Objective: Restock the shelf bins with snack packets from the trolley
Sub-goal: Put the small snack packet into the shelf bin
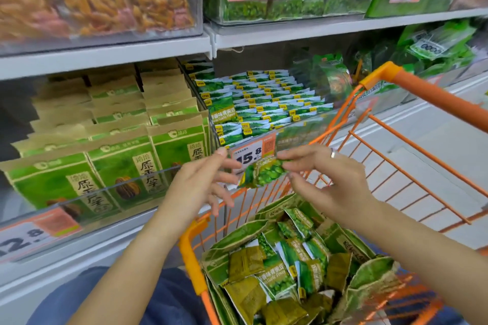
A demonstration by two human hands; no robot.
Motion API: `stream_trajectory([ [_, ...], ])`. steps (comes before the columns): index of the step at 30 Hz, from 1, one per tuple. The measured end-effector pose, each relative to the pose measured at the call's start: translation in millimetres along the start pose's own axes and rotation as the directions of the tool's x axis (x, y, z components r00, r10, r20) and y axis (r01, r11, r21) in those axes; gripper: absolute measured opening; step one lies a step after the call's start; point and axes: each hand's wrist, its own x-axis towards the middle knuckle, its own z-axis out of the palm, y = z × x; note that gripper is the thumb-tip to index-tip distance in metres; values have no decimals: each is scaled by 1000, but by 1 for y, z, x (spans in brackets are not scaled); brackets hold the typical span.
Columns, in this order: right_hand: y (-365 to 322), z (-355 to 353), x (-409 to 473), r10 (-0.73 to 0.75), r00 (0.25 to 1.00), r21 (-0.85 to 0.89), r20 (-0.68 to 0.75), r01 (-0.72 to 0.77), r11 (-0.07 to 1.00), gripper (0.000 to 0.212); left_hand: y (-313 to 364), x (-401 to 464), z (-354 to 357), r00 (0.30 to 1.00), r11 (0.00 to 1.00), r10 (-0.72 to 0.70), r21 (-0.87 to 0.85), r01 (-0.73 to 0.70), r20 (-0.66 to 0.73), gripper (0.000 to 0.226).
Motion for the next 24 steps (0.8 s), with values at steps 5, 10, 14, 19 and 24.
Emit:
stream_trajectory([
  [5,-5,31,6,-113,994,-12,-3,113,994,12,1,0,-8,987,990,-33,-129,54,159,32],
  [10,-21,39,15,479,874,398,79,-469,789,14,-4,5,-14,996,971,90,-223,-92,-21,33],
  [14,-28,48,22,627,571,435,530,-817,378,31,-6,5,-7,982,960,170,-210,-184,-84,33],
  [19,-27,51,16,693,603,590,395,-745,312,13,-4,5,-9,984,965,176,-196,-175,-12,26],
  [24,-24,50,14,662,601,583,448,-758,294,19,-3,7,-15,985,980,157,-110,-163,-67,21],
])
